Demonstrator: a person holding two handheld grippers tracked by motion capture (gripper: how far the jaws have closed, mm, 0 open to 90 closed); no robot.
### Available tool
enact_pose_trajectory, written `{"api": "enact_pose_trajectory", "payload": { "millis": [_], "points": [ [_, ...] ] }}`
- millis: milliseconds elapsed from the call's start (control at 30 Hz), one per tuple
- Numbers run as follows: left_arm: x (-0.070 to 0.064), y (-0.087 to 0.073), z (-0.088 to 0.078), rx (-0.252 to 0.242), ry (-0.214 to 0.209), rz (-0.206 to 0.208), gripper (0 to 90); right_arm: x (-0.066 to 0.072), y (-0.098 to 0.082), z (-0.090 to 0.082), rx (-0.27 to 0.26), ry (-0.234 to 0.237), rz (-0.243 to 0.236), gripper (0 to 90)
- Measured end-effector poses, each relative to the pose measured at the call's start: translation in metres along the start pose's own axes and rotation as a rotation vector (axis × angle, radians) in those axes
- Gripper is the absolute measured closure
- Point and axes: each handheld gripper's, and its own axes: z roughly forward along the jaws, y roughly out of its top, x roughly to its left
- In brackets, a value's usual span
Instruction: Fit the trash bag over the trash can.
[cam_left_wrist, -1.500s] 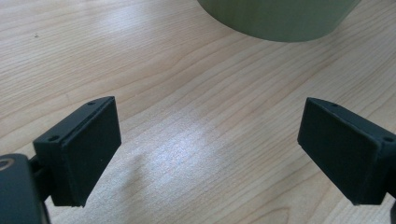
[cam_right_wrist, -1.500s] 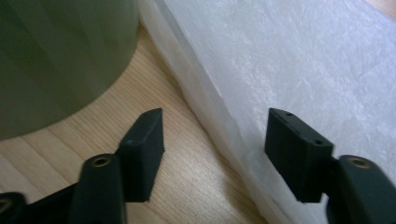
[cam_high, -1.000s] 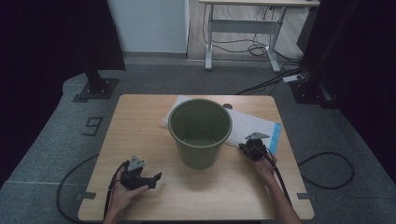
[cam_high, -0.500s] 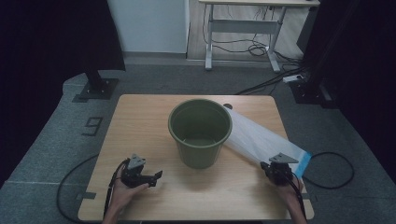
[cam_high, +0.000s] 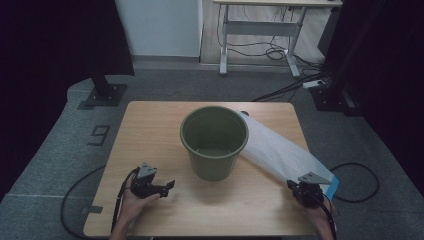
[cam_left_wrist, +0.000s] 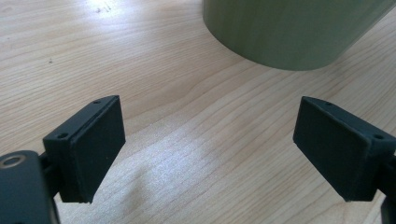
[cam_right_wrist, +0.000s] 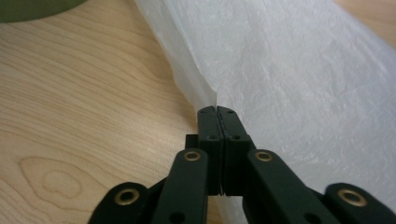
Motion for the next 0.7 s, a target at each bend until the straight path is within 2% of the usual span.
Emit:
{"api": "enact_pose_trajectory", "payload": {
  "millis": [33,100,133,167,200,233,267,300,333,367,400,533,633,667,700],
  "points": [
    [0.001,0.0,0.0,0.001,0.004,-0.002,8.8,0.001,0.001,-0.001,-0.01,0.004,-0.003,80.5],
    [0.001,-0.001,-0.001,0.0,0.006,-0.006,8.9,0.0,0.002,-0.001,-0.013,0.008,-0.005,77.8],
    [0.001,-0.001,-0.001,-0.001,0.007,-0.008,9.1,0.001,0.003,-0.001,-0.022,0.01,-0.001,67.3],
    [0.002,-0.001,-0.001,-0.001,0.01,-0.013,9.2,0.002,0.004,-0.002,-0.036,0.006,0.005,62.5],
    [0.002,-0.001,-0.001,-0.001,0.01,-0.013,9.2,0.002,0.004,-0.002,-0.036,0.006,0.005,62.5],
    [0.002,-0.001,-0.001,0.0,0.014,-0.018,9.4,0.005,0.01,-0.002,-0.077,-0.005,0.013,54.0],
    [0.002,-0.001,-0.001,0.0,0.014,-0.018,9.7,0.005,0.01,-0.002,-0.077,-0.005,0.013,54.0],
    [0.002,-0.001,-0.001,0.004,0.018,-0.017,9.7,0.011,0.02,-0.001,-0.11,0.009,0.006,49.4],
    [0.002,-0.001,-0.001,0.004,0.018,-0.017,9.8,0.011,0.02,-0.001,-0.11,0.009,0.006,49.4],
    [0.002,-0.001,-0.001,0.005,0.021,-0.018,9.9,0.015,0.029,0.003,-0.124,0.038,0.003,46.6],
    [0.002,-0.001,0.0,0.007,0.021,-0.018,9.9,0.015,0.029,0.003,-0.124,0.038,0.003,46.6],
    [0.001,-0.002,0.002,0.017,0.019,-0.016,10.2,0.025,0.051,0.024,-0.117,0.086,-0.022,42.3],
    [-0.001,-0.002,0.006,0.033,0.018,-0.008,10.7,0.037,0.076,0.05,-0.097,0.112,-0.073,39.7],
    [-0.001,-0.002,0.006,0.033,0.018,-0.008,10.7,0.037,0.076,0.05,-0.097,0.112,-0.073,39.7],
    [-0.002,-0.003,0.006,0.037,0.02,-0.007,10.8,0.04,0.086,0.063,-0.097,0.129,-0.074,39.4]
  ]
}}
